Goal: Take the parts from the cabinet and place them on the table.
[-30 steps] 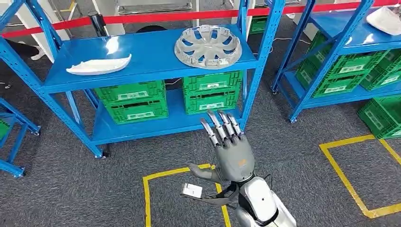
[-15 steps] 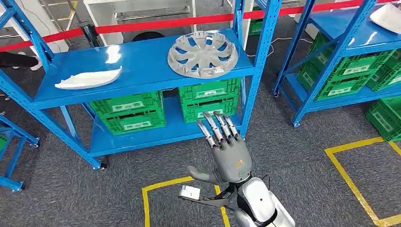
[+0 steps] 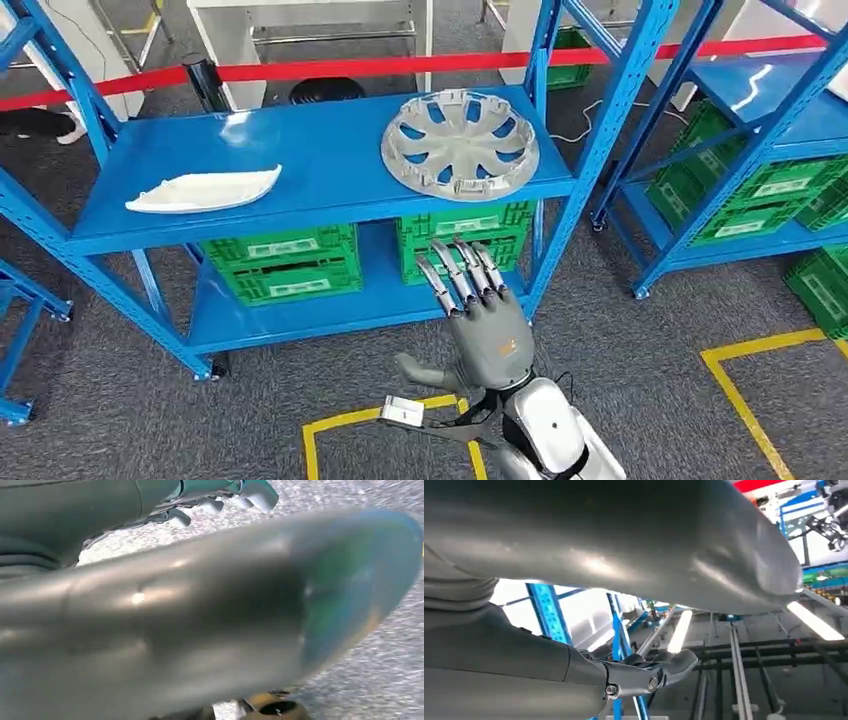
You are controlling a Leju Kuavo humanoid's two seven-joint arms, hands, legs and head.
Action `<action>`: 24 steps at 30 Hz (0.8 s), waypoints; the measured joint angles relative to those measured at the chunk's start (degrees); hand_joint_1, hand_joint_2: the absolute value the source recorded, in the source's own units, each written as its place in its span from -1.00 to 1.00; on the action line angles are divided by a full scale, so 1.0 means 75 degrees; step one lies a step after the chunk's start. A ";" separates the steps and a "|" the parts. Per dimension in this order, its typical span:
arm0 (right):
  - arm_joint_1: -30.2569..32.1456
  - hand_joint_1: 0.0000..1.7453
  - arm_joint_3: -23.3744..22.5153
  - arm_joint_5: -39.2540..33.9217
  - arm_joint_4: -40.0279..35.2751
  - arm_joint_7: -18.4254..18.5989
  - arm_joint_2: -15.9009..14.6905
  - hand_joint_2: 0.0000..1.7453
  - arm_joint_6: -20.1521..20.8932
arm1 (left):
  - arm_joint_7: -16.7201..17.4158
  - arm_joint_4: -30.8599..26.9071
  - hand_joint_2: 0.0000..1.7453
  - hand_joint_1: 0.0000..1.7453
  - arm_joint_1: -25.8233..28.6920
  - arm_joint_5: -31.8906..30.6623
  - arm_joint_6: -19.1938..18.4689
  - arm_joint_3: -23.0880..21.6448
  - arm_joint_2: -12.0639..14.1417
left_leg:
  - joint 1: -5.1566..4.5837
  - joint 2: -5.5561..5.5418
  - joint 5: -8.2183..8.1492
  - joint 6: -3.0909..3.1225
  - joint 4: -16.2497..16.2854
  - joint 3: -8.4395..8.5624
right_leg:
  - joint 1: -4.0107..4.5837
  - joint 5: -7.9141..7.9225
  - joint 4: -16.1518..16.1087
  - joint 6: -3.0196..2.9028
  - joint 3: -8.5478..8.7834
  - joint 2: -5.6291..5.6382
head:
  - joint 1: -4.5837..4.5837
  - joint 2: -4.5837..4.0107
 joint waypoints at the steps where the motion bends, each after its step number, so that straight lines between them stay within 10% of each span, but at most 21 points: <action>1: -0.0005 -1.00 0.0000 -0.0026 0.0017 -0.0003 0.0000 -1.00 0.0003 | 0.0003 0.0000 -1.00 -1.00 0.0001 0.0000 0.0003 0.0000 -0.0011 | -0.0011 0.0002 -0.0115 -0.0010 -0.0001 0.0131 | 0.0037 0.0618 -0.0555 -0.0066 0.0074 -0.0002 | 0.0015 0.0000; 2: -0.0001 -1.00 0.0000 -0.0038 0.0049 -0.0009 0.0000 -1.00 0.0000 | 0.0003 0.0023 -1.00 -1.00 0.0012 0.0006 0.0003 0.0000 -0.0049 | -0.0011 0.0020 -0.0231 -0.0031 0.0004 0.0184 | 0.0090 0.1534 -0.1053 -0.0165 0.0081 -0.0019 | -0.0002 0.0000; 3: -0.0008 -1.00 0.0003 -0.0053 0.0085 -0.0015 0.0000 -1.00 0.0009 | 0.0006 0.0026 -1.00 -1.00 0.0003 0.0009 0.0009 0.0000 -0.0041 | -0.0048 -0.0037 -0.0340 -0.0092 0.0007 0.0243 | 0.0110 0.1637 -0.1115 -0.0188 0.0139 -0.0003 | 0.0003 0.0000; 6: -0.0065 -1.00 0.0011 -0.0108 0.0125 -0.0049 0.0000 -1.00 -0.0020 | 0.0015 0.0023 -1.00 -1.00 -0.0023 0.0020 0.0012 0.0000 -0.0041 | -0.0046 -0.0023 -0.0296 -0.0264 0.0011 0.0465 | 0.0101 0.1531 -0.1137 -0.0343 0.0329 0.0018 | -0.0038 0.0000; 9: -0.0086 -1.00 0.0023 -0.0131 0.0178 -0.0073 0.0029 -1.00 -0.0038 | 0.0029 0.0026 -1.00 -1.00 -0.0045 0.0023 0.0009 0.0000 -0.0029 | -0.0029 0.0031 -0.0090 -0.0386 0.1403 -0.0369 | 0.0005 0.1409 -0.1289 -0.0469 0.0653 0.0000 | -0.0076 0.0003; 13: -0.0089 -1.00 0.0052 -0.0134 0.0268 -0.0073 0.0041 -1.00 -0.0038 | 0.0058 0.0026 -1.00 -1.00 -0.0011 0.0023 0.0012 0.0000 0.0000 | 0.0073 0.0065 -0.1141 -0.0499 0.2227 -0.1409 | -0.0025 0.1127 -0.1297 -0.0433 0.0950 0.0025 | -0.0076 0.0000; 14: -0.0091 -1.00 0.0052 -0.0134 0.0286 -0.0073 0.0041 -1.00 -0.0038 | 0.0055 0.0026 -1.00 -1.00 -0.0007 0.0023 0.0012 0.0000 0.0012 | 0.0089 0.0074 -0.0922 -0.0522 0.1918 -0.1404 | -0.0036 0.1051 -0.1297 -0.0414 0.1057 0.0031 | -0.0076 0.0000; 17: -0.0141 -1.00 0.0076 -0.0134 0.0341 -0.0073 0.0058 -1.00 -0.0032 | 0.0032 0.0032 -1.00 -1.00 0.0005 0.0023 0.0012 0.0000 0.0044 | 0.0134 0.0092 0.0707 -0.0576 0.0157 -0.0965 | -0.0066 0.0843 -0.1297 -0.0310 0.1274 0.0027 | -0.0085 0.0000; 19: -0.0171 -1.00 0.0079 -0.0134 0.0373 -0.0070 0.0061 -1.00 -0.0029 | 0.0009 0.0038 -1.00 -1.00 -0.0027 0.0023 -0.0003 0.0000 0.0047 | 0.0074 0.0199 0.0427 -0.0417 0.0196 -0.0972 | -0.0038 0.0715 -0.1274 -0.0192 0.1376 0.0048 | -0.0102 0.0000; 24: -0.0178 -1.00 0.0090 -0.0128 0.0382 -0.0023 0.0073 -1.00 -0.0041 | 0.0015 0.0038 -1.00 -1.00 -0.0021 -0.0041 -0.0026 0.0000 0.0038 | 0.0108 0.0166 0.0607 -0.0120 0.0125 -0.0787 | -0.0059 0.0341 -0.0722 0.0014 0.1196 -0.0004 | -0.0079 0.0000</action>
